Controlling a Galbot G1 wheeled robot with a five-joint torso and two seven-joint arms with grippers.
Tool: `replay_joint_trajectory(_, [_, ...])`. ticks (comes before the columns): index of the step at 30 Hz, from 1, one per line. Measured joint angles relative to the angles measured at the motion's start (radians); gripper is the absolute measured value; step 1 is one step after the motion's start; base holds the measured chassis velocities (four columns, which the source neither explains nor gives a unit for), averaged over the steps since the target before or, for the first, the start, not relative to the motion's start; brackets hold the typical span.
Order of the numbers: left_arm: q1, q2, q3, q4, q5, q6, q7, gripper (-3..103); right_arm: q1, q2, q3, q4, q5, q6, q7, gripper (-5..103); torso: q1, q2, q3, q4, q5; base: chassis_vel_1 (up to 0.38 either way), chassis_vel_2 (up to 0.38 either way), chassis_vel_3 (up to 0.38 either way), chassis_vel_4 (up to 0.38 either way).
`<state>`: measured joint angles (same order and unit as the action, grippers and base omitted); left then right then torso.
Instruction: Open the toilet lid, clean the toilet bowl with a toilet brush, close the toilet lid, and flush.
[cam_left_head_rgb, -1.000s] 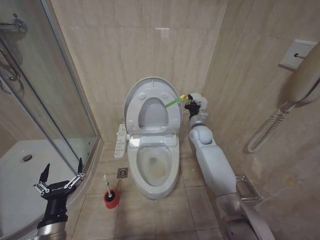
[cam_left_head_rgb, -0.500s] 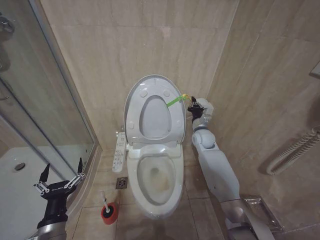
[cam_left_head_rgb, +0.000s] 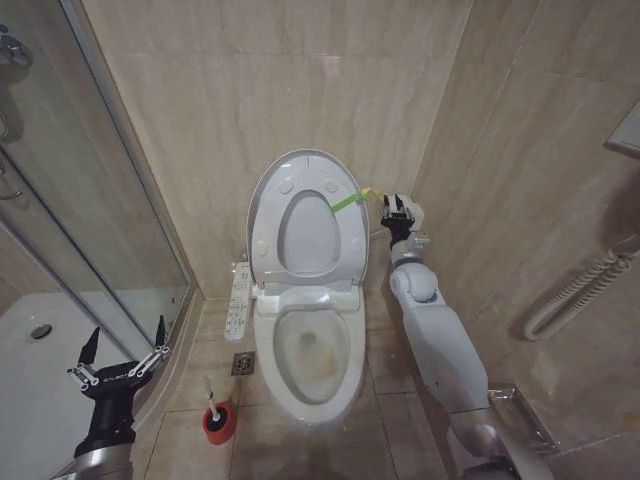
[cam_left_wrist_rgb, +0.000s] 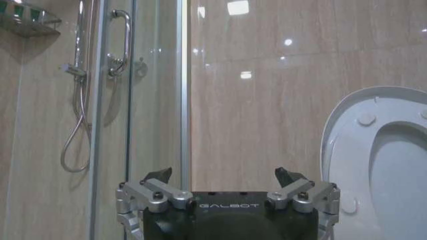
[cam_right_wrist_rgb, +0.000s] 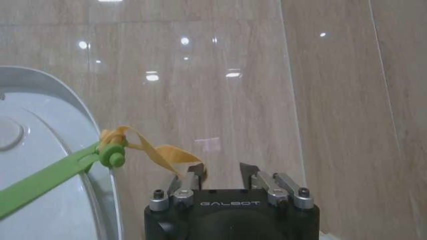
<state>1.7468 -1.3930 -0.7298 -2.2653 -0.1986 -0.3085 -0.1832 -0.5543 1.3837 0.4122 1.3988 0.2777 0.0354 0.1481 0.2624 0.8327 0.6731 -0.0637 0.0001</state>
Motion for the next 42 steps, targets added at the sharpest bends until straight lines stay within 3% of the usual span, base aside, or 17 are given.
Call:
replay_joint_trajectory(6, [0.000, 0.000, 0.000, 0.000, 0.000, 0.000, 0.000, 100, -0.053, -0.022, -0.001, 0.061, 0.019, -0.015, 0.003, 35, 0.000, 0.000, 0.000, 0.0004, 0.0001, 0.000, 0.000, 0.000, 0.000])
replay_joint_trajectory(7, [0.000, 0.000, 0.000, 0.000, 0.000, 0.000, 0.000, 100, -0.078, -0.038, -0.002, 0.100, 0.045, -0.032, 0.003, 62, 0.000, 0.000, 0.000, 0.0004, 0.0000, 0.000, 0.000, 0.000, 0.000])
replay_joint_trajectory(14, [0.000, 0.000, 0.000, 0.000, 0.000, 0.000, 0.000, 100, -0.252, -0.113, 0.012, 0.351, 0.183, -0.099, 0.003, 62, 0.000, 0.000, 0.000, -0.0004, -0.0001, 0.000, 0.000, 0.000, 0.000])
replay_joint_trajectory(15, [0.000, 0.000, 0.000, 0.000, 0.000, 0.000, 0.000, 100, -0.276, -0.120, 0.019, 0.373, 0.188, -0.090, 0.003, 89, 0.000, 0.000, 0.000, -0.0005, -0.0001, 0.000, 0.000, 0.000, 0.000])
replay_joint_trajectory(21, [0.000, 0.000, 0.000, 0.000, 0.000, 0.000, 0.000, 100, -0.371, -0.147, 0.039, 0.450, 0.209, -0.042, -0.008, 89, 0.000, 0.000, 0.000, 0.0007, 0.0000, 0.000, 0.000, 0.000, 0.000])
replay_joint_trajectory(22, [0.000, 0.000, 0.000, 0.000, 0.000, 0.000, 0.000, 100, -0.410, -0.162, 0.044, 0.488, 0.231, -0.044, -0.008, 100, 0.000, 0.000, 0.000, 0.0004, 0.0000, 0.000, 0.000, 0.000, 0.000])
replay_joint_trajectory(32, [0.000, 0.000, 0.000, 0.000, 0.000, 0.000, 0.000, 100, -0.772, -0.240, 0.025, 0.664, 0.242, -0.036, -0.029, 100, 0.000, 0.000, 0.000, -0.0001, 0.0002, 0.000, 0.000, 0.000, 0.000])
replay_joint_trajectory(42, [0.000, 0.000, 0.000, 0.000, 0.000, 0.000, 0.000, 100, -0.856, -0.257, -0.038, 0.731, 0.236, -0.074, -0.046, 100, 0.000, 0.000, 0.000, 0.0004, -0.0002, 0.000, 0.000, 0.000, 0.000])
